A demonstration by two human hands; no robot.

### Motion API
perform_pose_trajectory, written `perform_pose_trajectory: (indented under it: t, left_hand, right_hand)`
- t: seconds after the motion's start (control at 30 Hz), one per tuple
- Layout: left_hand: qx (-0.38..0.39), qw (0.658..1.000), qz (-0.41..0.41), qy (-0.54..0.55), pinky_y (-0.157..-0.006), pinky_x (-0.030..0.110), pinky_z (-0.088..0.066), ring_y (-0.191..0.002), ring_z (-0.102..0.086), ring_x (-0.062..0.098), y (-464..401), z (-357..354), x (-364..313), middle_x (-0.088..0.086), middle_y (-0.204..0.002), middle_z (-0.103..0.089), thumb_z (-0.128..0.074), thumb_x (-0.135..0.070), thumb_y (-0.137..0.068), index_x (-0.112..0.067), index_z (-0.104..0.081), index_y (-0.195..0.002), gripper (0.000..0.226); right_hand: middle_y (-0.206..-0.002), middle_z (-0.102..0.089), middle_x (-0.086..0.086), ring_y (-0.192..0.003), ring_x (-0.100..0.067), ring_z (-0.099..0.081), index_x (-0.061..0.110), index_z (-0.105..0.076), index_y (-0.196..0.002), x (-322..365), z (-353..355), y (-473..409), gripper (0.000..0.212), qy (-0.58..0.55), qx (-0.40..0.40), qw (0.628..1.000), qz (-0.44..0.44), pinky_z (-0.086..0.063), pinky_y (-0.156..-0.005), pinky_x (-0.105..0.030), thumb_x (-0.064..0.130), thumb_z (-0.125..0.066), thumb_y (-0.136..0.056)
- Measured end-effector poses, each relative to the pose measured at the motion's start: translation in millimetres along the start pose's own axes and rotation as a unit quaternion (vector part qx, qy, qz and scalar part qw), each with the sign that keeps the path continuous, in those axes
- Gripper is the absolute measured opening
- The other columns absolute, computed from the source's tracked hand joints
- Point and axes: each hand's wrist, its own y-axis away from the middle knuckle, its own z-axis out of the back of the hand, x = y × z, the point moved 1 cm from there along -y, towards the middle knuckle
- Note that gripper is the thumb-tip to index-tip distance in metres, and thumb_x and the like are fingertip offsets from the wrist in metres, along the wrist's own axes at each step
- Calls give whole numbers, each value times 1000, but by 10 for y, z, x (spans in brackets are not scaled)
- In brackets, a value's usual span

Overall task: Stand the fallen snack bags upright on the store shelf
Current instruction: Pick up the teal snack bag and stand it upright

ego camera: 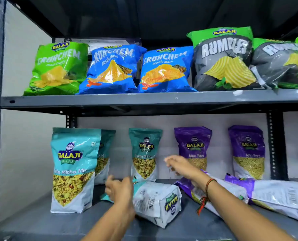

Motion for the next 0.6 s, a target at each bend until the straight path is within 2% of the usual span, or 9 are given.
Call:
perform_pose_trajectory:
  t: [0.07, 0.1, 0.13, 0.17, 0.23, 0.3, 0.37, 0.47, 0.6]
  left_hand:
    - [-2, 997, 77, 12, -104, 53, -44, -122, -52, 44, -83, -50, 176, 28, -139, -47, -63, -6, -80, 2, -44, -136, 60]
    - [33, 993, 110, 39, -102, 52, -46, -120, -54, 44, -96, -61, 292, 29, -137, -50, -60, -5, -83, 6, -45, -134, 54]
    - [60, 985, 144, 69, -97, 51, -49, -114, -59, 44, -90, -63, 377, 28, -131, -56, -56, -2, -86, 8, -49, -130, 46]
    - [83, 978, 163, 102, -85, 48, -52, -99, -63, 41, -72, -59, 465, 24, -120, -62, -52, 1, -87, 8, -54, -122, 35]
    - [102, 967, 195, 129, -63, 37, -48, -69, -57, 31, -42, -66, 563, 17, -89, -64, -50, -1, -90, -2, -58, -99, 13]
    - [126, 962, 209, 120, -62, 35, -45, -65, -53, 28, -84, -72, 607, 15, -77, -58, -48, -7, -94, -7, -55, -85, 11]
    - [145, 958, 215, 121, -63, 37, -48, -67, -56, 30, -143, -52, 622, 17, -78, -60, -47, -9, -96, -7, -56, -81, 17]
    - [156, 957, 214, 120, -48, 35, -56, -66, -59, 29, -208, -23, 585, 15, -78, -63, -43, -3, -96, -8, -57, -82, 20]
    - [187, 967, 146, 91, -44, 29, -56, -64, -63, 24, -337, 19, 485, 7, -60, -73, -42, 2, -94, -12, -61, -83, 26]
  right_hand:
    - [-101, -60, 7, -88, -11, -55, 22, -60, -120, -164, -156, -127, 34, 70, 93, 991, -69, -48, -84, -30, 42, -42, -99]
    - [-114, -59, 1, -97, -14, -56, 21, -56, -126, -245, -246, -166, 38, 127, 142, 978, -80, -47, -92, -30, 42, -38, -100]
    - [-126, -56, -3, -103, -12, -57, 19, -53, -133, -313, -328, -184, 43, 161, 185, 966, -85, -45, -95, -21, 43, -35, -101]
    - [-129, -57, -3, -95, -4, -60, 16, -52, -135, -348, -385, -191, 47, 159, 209, 960, -91, -45, -84, -7, 44, -35, -101]
    - [-103, -67, 13, -61, 13, -61, 17, -57, -129, -356, -433, -177, 44, 102, 237, 958, -125, -43, -51, 4, 44, -40, -100]
    - [-73, -72, 26, -53, 13, -66, 26, -65, -111, -334, -434, -140, 31, 29, 270, 949, -160, -47, -45, -2, 44, -44, -98]
    - [-66, -76, 21, -60, 6, -71, 29, -71, -88, -390, -446, -142, 28, -24, 266, 945, -189, -53, -49, -10, 45, -48, -94]
    - [-60, -75, 17, -53, 3, -70, 24, -72, -76, -373, -455, -100, 28, -31, 203, 961, -184, -48, -44, -9, 46, -58, -89]
    - [-76, -77, 4, -61, -7, -70, 14, -74, -86, -448, -449, -48, 26, -103, 121, 976, -152, -52, -53, -16, 40, -71, -82]
